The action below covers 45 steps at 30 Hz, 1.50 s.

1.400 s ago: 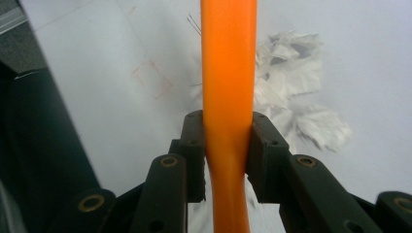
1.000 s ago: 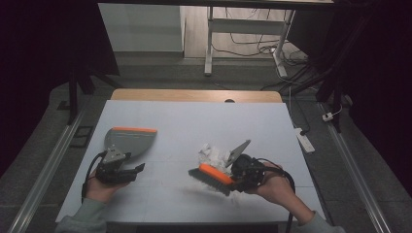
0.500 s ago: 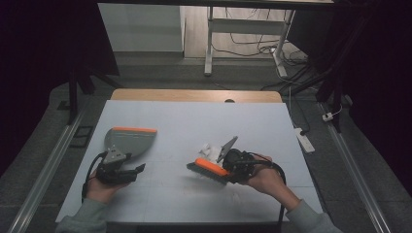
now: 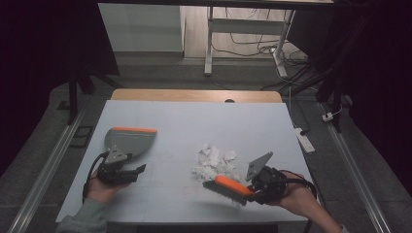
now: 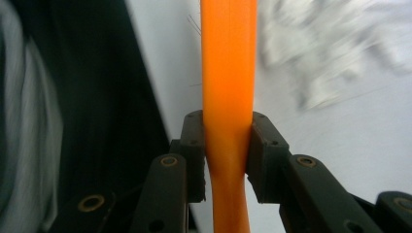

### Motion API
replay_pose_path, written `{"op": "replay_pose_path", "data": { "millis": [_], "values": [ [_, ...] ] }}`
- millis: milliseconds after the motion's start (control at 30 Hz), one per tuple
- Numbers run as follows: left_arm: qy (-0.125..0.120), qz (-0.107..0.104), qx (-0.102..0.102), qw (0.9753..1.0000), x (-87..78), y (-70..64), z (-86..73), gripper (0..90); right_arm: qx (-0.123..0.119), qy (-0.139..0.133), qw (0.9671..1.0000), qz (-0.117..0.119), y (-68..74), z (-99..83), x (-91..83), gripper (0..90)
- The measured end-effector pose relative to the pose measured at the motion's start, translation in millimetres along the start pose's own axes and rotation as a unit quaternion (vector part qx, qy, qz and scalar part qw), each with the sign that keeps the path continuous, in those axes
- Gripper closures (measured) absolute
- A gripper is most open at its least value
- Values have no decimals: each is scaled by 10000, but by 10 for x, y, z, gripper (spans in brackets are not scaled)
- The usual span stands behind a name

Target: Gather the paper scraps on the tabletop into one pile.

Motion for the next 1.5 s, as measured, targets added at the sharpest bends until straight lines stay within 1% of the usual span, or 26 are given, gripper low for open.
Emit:
{"op": "replay_pose_path", "data": {
  "millis": [33, 67, 133, 167, 200, 233, 267, 333, 400, 467, 500, 567, 667, 700, 733, 800, 867, 900, 1000, 1067, 1133, 1200, 1300, 1400, 1467, 1500],
  "values": [
    [9, 10, 2, 10000, 3, -1, -1, 326, 34, 141, 9999, 53, 52, -37, 38, 716],
    [15, 7, 1, 10000, 6, -4, -2, 326, -44, 210, 9997, 90, 76, -56, 88, 716],
    [19, 12, 7, 10000, 8, -8, -3, 326, -76, 320, 9992, 211, 102, -71, 201, 716],
    [14, 14, 9, 10000, 5, -9, -3, 326, -96, 395, 9990, 179, 96, -71, 262, 716],
    [12, 15, 5, 10000, 1, -7, -3, 326, -121, 338, 9993, 106, 76, -47, 285, 717],
    [0, 20, 1, 10000, -2, -4, -2, 326, -97, 305, 9994, 139, 46, -18, 292, 717],
    [-12, 16, -16, 10000, -5, -1, -1, 326, -144, 348, 9993, 65, 9, -2, 301, 717],
    [-5, 23, -19, 10000, -4, 7, -2, 326, -232, 352, 9990, -114, -110, 44, 336, 717],
    [6, 13, -13, 10000, -1, 8, -6, 326, -192, 323, 9992, -168, -219, 86, 356, 717],
    [14, 9, -8, 10000, 0, 8, -8, 326, -257, 229, 9990, -284, -352, 141, 381, 717],
    [13, 10, -7, 10000, 0, 8, -8, 326, -218, 204, 9990, -321, -392, 164, 381, 716],
    [0, 11, -20, 10000, -3, 10, -7, 326, -249, 104, 9982, -539, -509, 216, 383, 717],
    [-5, 9, -23, 10000, -8, 12, -8, 326, -249, -24, 9976, -641, -625, 253, 386, 716],
    [-10, 2, -24, 10000, -9, 12, -8, 326, -210, -86, 9978, -619, -633, 259, 371, 717],
    [-10, 1, -25, 10000, -9, 13, -9, 326, -178, -193, 9983, -519, -620, 267, 339, 717],
    [5, -1, -21, 10000, -5, 17, -13, 326, -45, -489, 9977, -475, -608, 288, 238, 716],
    [14, -1, -28, 10000, 3, 14, -14, 326, 178, -682, 9950, -701, -646, 283, 122, 716],
    [15, 2, -22, 10000, 4, 11, -13, 326, 357, -790, 9929, -819, -678, 274, 67, 716],
    [7, 1, 0, 10000, 1, -3, -10, 326, 968, -1048, 9836, -1108, -807, 208, -57, 716],
    [-1, 3, -1, 10000, -3, -5, -8, 326, 1310, -1121, 9778, -1187, -898, 146, -99, 716],
    [-2, 4, -6, 10000, -3, -2, -8, 327, 1601, -1211, 9732, -1123, -972, 98, -124, 716],
    [8, 6, -10, 10000, 1, 2, -10, 326, 1785, -1318, 9689, -1096, -1023, 82, -144, 716],
    [20, 5, -13, 10000, 8, 3, -16, 327, 1918, -1605, 9637, -937, -1033, 119, -191, 716],
    [24, -1, -18, 10000, 10, 2, -18, 326, 2005, -1806, 9584, -930, -1045, 147, -249, 716],
    [16, 0, -15, 10000, 7, 3, -16, 327, 2156, -1738, 9560, -971, -1067, 122, -254, 716],
    [14, 1, -13, 10000, 6, 3, -16, 327, 2208, -1620, 9561, -1045, -1083, 92, -243, 716]
  ]
}}
Point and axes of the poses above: each handheld gripper's, and its own axes: x roughly forward along the jaws, z roughly out of its top, y roughly to its left, the point moved 8 cm from there along x, roughly forward along the jaws, and after that the axes turned 5 degrees about -x, right-handed, at the moved point
